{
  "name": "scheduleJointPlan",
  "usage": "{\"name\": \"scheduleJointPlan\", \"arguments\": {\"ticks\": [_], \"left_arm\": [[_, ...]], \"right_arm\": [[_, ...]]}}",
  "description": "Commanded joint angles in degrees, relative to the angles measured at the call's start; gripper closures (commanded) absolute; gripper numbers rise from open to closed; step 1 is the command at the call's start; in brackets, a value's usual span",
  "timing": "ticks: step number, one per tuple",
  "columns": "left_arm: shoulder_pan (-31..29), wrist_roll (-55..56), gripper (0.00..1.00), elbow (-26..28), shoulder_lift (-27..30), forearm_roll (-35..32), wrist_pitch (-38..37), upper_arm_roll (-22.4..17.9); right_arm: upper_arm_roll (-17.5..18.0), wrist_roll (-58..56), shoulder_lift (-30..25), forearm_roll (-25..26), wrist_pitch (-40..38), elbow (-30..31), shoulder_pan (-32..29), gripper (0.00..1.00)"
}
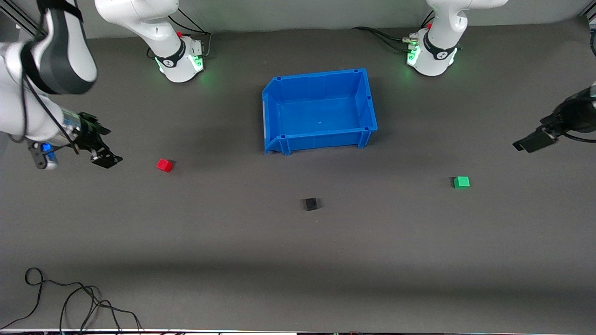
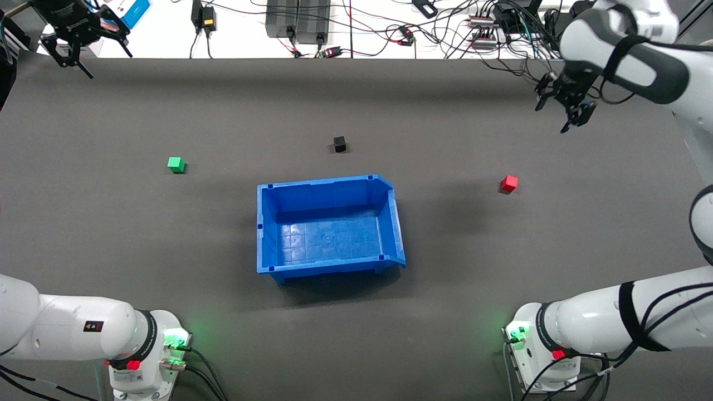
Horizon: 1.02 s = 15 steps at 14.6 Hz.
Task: Attach green and red cubes to black cube
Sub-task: 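Reach the right gripper to the red cube while the left gripper reaches the green cube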
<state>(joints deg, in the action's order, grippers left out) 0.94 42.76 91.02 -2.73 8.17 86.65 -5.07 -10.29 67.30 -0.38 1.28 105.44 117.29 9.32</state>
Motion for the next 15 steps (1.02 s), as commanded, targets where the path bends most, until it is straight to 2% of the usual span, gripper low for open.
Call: {"name": "scheduleJointPlan", "arguments": {"ticks": [1,3,5,7,9,12,15], "left_arm": [[-3.9,8.0,0.0,2.1,0.6,4.6,-0.3,0.1],[-7.0,11.4,0.0,4.9,0.8,8.0,0.5,0.1],[-9.0,13.1,0.0,9.2,1.5,9.9,3.2,0.1],[-9.5,13.1,0.0,17.0,3.8,10.7,9.1,0.0],[-11.0,13.1,0.0,25.0,5.5,14.1,16.1,0.0],[-10.9,13.1,0.0,31.0,4.1,17.7,24.1,0.0],[-11.7,13.0,0.0,35.1,0.7,25.3,32.8,0.0]], "right_arm": [[-0.4,4.7,3.9,3.4,2.2,0.8,0.5,0.0],[-0.4,8.6,6.3,2.9,4.1,1.0,0.5,0.0],[-0.3,13.2,8.5,2.9,9.9,4.1,0.5,0.01],[-0.3,16.2,8.6,2.9,16.3,9.5,0.5,0.01],[-0.4,16.2,11.1,2.9,19.1,10.9,0.5,0.02],[-0.3,16.2,15.4,2.8,21.7,10.9,0.6,0.02],[0.1,16.3,18.8,0.7,23.0,10.8,0.6,0.06]]}}
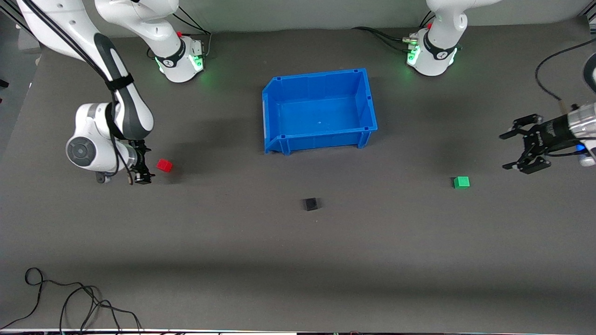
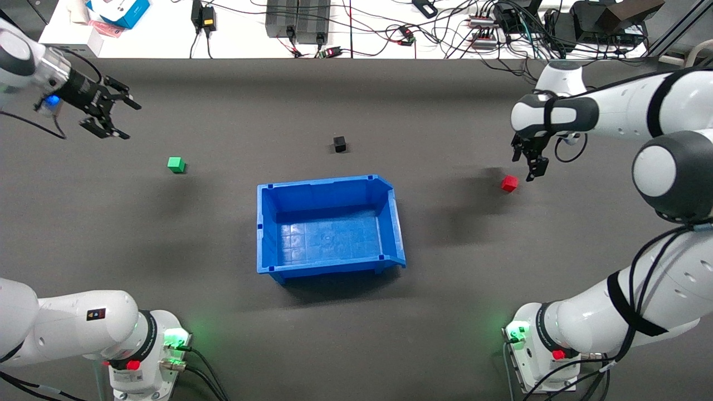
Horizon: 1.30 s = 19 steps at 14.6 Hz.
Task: Attach green and red cubes to black cube
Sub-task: 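Reach the right gripper to the red cube while the left gripper reaches the green cube, then grasp the red cube with the right gripper while the left gripper grasps the green cube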
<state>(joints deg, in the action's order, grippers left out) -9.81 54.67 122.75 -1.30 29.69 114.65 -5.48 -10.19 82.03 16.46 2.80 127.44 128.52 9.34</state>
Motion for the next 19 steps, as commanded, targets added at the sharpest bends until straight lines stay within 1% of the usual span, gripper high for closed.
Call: {"name": "scheduleJointPlan", "arguments": {"ticks": [1,3,5,7,9,10,11,12,14,15,16,17,19], "left_arm": [[-0.8,0.9,0.0,3.4,-2.8,4.7,6.7,0.4],[-0.7,0.1,0.0,3.4,-6.5,6.6,10.6,0.5],[-0.2,-0.5,0.0,3.4,-10.0,8.2,13.6,0.6],[-0.2,-4.8,0.0,3.4,-12.7,11.1,15.2,0.6],[-0.7,-11.4,0.0,3.5,-14.9,14.8,15.4,0.6],[-0.7,-13.4,0.0,3.5,-16.0,16.1,15.7,0.6],[-0.7,-14.6,0.0,3.7,-16.7,16.6,17.1,0.6],[-0.6,-15.6,0.0,4.0,-17.8,17.0,18.4,0.6],[0.0,-18.1,0.0,4.1,-19.4,18.9,20.2,0.6],[-0.1,-19.3,0.0,4.1,-20.2,19.7,20.4,0.6],[-0.1,-20.6,0.0,4.1,-21.2,20.6,20.7,0.6],[0.0,-22.4,0.0,4.1,-21.9,21.9,21.5,0.6],[-0.1,-25.6,0.0,4.1,-23.2,24.1,22.0,0.7]], "right_arm": [[-0.1,1.6,2.0,-0.8,1.0,-0.4,0.5,0.07],[-0.1,1.7,3.2,-0.9,1.0,-0.4,0.3,0.13],[-0.1,1.6,3.9,-1.7,2.0,-0.4,0.3,0.13],[0.0,1.6,5.2,-2.5,3.8,-0.5,0.4,0.13],[0.2,1.6,6.9,-3.6,6.8,-0.5,0.4,0.13],[0.2,1.6,7.2,-3.6,7.0,-0.5,0.6,0.17],[0.2,1.6,7.2,-3.6,7.0,-0.5,0.6,0.22],[0.2,1.5,7.2,-3.6,6.9,-0.6,0.6,0.38],[0.3,1.6,7.1,-3.6,6.9,-0.6,0.6,0.54],[0.3,1.6,6.7,-3.6,6.8,-0.7,0.6,0.66],[0.4,1.6,6.3,-3.6,6.7,-0.7,0.6,0.74],[0.5,1.5,5.8,-3.5,6.7,-0.8,0.6,0.79],[0.5,1.2,4.4,-3.5,6.6,-1.0,0.6,0.82]]}}
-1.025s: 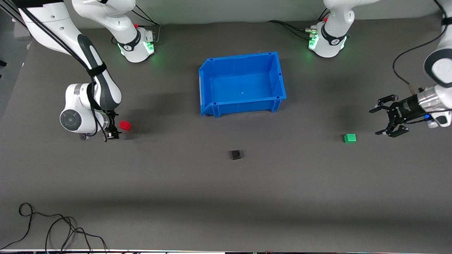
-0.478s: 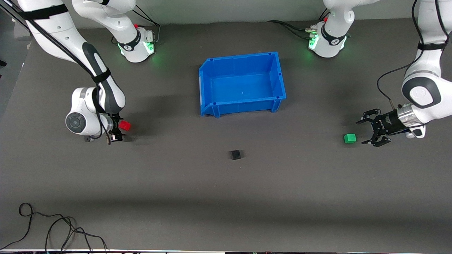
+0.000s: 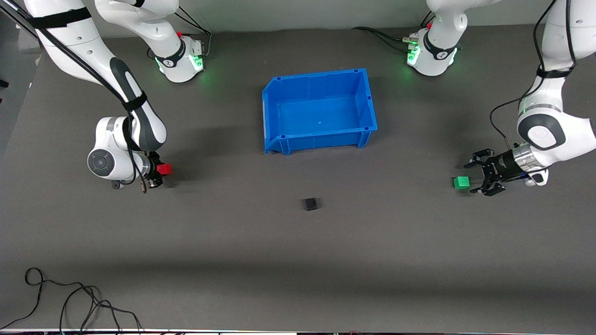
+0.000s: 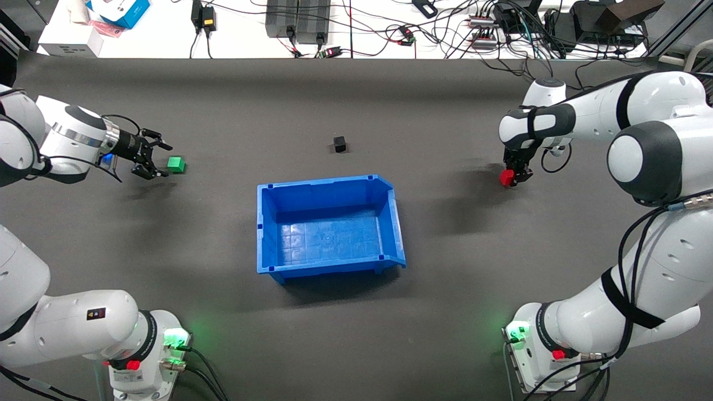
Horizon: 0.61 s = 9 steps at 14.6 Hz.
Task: Attach green and red cubes to black cube
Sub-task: 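Grasp the red cube with the right gripper while the left gripper grasps the green cube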
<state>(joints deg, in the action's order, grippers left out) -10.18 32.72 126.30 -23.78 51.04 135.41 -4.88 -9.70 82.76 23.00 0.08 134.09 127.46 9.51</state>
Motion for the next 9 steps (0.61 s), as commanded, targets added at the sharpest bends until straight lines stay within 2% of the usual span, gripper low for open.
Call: {"name": "scheduleJointPlan", "arguments": {"ticks": [1,4,5,6,8,9], "left_arm": [[0.3,-4.4,0.0,0.5,-1.2,3.5,1.3,0.0],[0.5,-4.5,0.01,0.5,-1.8,4.2,2.6,0.2],[0.5,-4.6,0.15,0.5,-1.8,4.2,2.6,0.2],[0.5,-4.5,0.42,0.5,-1.7,4.2,2.6,0.2],[0.3,-4.5,0.68,0.4,-1.5,4.2,2.6,0.2],[0.3,-4.3,0.71,0.3,-1.4,4.2,2.6,0.2]], "right_arm": [[0.0,0.4,-3.0,-0.8,-0.1,-0.2,0.4,0.82],[1.9,0.6,-5.9,-0.8,-0.2,-0.9,0.6,0.82],[2.1,0.6,-6.4,-0.8,-0.2,-1.5,0.7,0.82],[2.6,0.6,-6.4,-0.8,-0.2,-2.2,0.7,0.82],[4.9,1.0,-5.8,-0.9,-0.7,-4.8,0.6,0.82],[5.6,1.7,-5.1,-1.0,-2.2,-6.9,0.6,0.82]]}}
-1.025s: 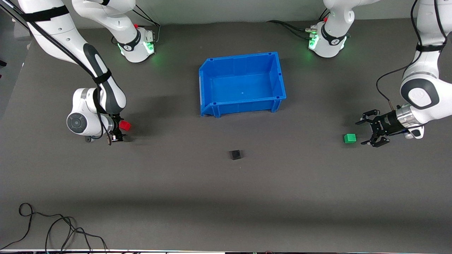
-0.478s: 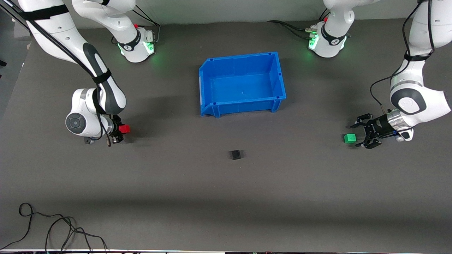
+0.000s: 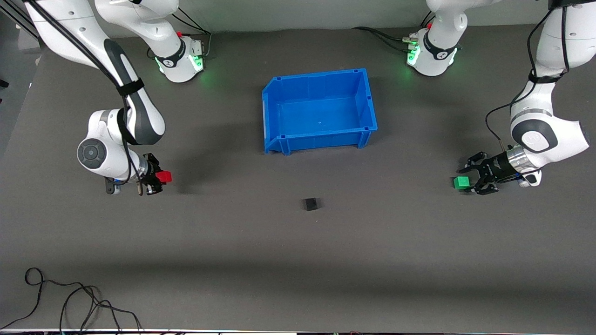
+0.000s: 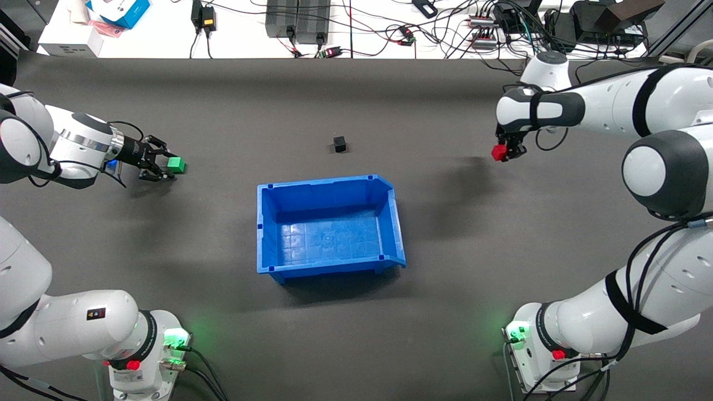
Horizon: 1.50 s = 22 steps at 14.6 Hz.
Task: Attach green and red cubes to black cube
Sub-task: 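Carry the red and green cubes toward the black cube with both grippers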
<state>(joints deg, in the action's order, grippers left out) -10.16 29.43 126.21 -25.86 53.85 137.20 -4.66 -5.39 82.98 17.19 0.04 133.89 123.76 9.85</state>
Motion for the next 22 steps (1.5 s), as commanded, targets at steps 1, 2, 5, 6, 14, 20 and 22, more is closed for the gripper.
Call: {"name": "scheduleJointPlan", "arguments": {"ticks": [1,2,5,6,14,20,22], "left_arm": [[0.4,-0.7,0.71,0.1,0.9,1.4,0.6,0.0],[0.6,-0.3,0.71,-0.2,1.2,1.4,0.4,0.0],[2.9,6.3,0.71,-3.9,1.8,0.7,-0.4,0.0],[4.9,10.3,0.71,-5.4,1.7,0.5,-0.5,0.0],[22.7,31.3,0.71,-17.1,-1.6,0.4,0.3,0.0],[34.7,39.6,0.74,-25.7,-10.5,0.7,3.8,0.0],[37.8,42.1,0.74,-29.3,-14.2,0.6,6.1,0.0]], "right_arm": [[3.0,4.0,1.6,-1.0,-4.3,-5.7,0.3,0.82],[5.6,7.5,2.4,-0.9,-5.8,-8.0,0.3,0.82],[11.9,15.3,4.6,-0.9,-6.5,-13.7,0.3,0.81],[13.8,18.3,6.4,-0.9,-6.5,-16.9,0.3,0.81],[18.6,26.4,19.3,-0.8,-8.7,-37.3,5.7,0.81],[18.2,36.0,29.7,-0.5,-8.7,-46.7,13.3,0.81],[18.1,38.6,31.8,-0.2,-8.7,-47.5,13.3,0.81]]}}
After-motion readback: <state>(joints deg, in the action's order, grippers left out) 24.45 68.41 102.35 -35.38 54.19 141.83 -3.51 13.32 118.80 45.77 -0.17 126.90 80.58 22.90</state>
